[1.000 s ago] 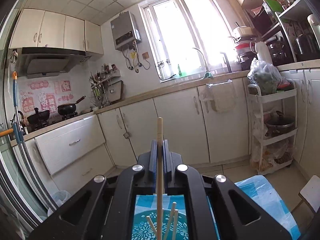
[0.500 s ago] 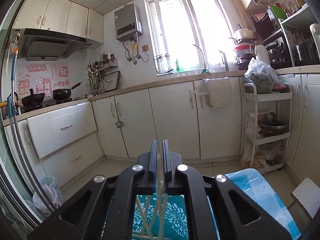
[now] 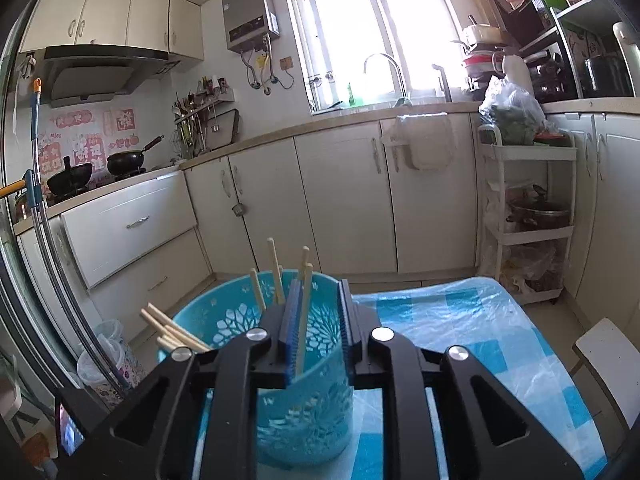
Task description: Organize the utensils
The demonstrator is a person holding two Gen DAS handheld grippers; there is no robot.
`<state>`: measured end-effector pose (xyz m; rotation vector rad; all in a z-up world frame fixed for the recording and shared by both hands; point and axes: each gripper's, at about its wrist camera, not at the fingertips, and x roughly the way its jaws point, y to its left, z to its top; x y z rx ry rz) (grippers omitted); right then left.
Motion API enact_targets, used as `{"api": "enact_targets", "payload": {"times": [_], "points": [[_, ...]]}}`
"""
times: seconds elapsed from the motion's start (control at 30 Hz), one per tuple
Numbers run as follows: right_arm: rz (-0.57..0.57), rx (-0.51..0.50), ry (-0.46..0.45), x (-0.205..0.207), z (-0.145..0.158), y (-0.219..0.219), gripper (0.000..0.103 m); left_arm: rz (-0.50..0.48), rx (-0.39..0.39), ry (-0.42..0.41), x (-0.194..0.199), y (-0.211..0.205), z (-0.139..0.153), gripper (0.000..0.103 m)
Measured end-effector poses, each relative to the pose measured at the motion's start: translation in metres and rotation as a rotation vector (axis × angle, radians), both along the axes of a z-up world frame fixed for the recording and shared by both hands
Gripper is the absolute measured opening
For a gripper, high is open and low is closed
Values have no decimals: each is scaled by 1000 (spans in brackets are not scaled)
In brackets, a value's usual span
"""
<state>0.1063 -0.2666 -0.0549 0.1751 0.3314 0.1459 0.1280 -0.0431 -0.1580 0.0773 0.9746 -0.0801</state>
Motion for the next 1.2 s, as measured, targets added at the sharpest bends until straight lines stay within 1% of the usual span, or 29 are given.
{"api": "enact_targets", "payload": {"times": [0.03,0.1,0.17,0.23,0.33,0.47,0.57,0.63,0.73,0.87,0.93,1.03,1.13,1.2], "points": [[-5,3,14,-4,-3,-2,43,1,0,0,-1,0,0,95],[-14,11,23,-16,-7,-7,50,1,1,0,-1,0,0,95],[-42,8,31,-27,-6,-12,67,4,0,1,-2,1,1,95],[-63,-8,47,-33,-5,-15,70,8,0,1,-2,2,1,95],[-71,-17,37,-41,0,-19,74,10,1,2,-3,2,1,95],[-82,0,47,-42,4,-26,76,16,4,4,-1,3,1,95],[-73,15,88,-46,2,-26,79,29,17,-3,-3,5,5,95],[-56,19,123,-53,0,-22,81,45,9,-18,-9,7,13,95],[-38,6,166,-65,0,-14,87,50,-2,-49,-25,8,32,95],[-14,-7,201,-87,8,-6,93,38,-10,-95,-54,7,70,95],[-8,-16,207,-103,19,-2,96,34,-24,-113,-71,7,93,95],[-9,-32,204,-128,41,3,96,35,-63,-142,-102,9,131,95],[-3,-41,199,-153,66,9,96,-19,-94,-200,-139,7,169,95],[5,-16,199,-173,81,10,96,-76,-113,-215,-165,5,189,95]]}}
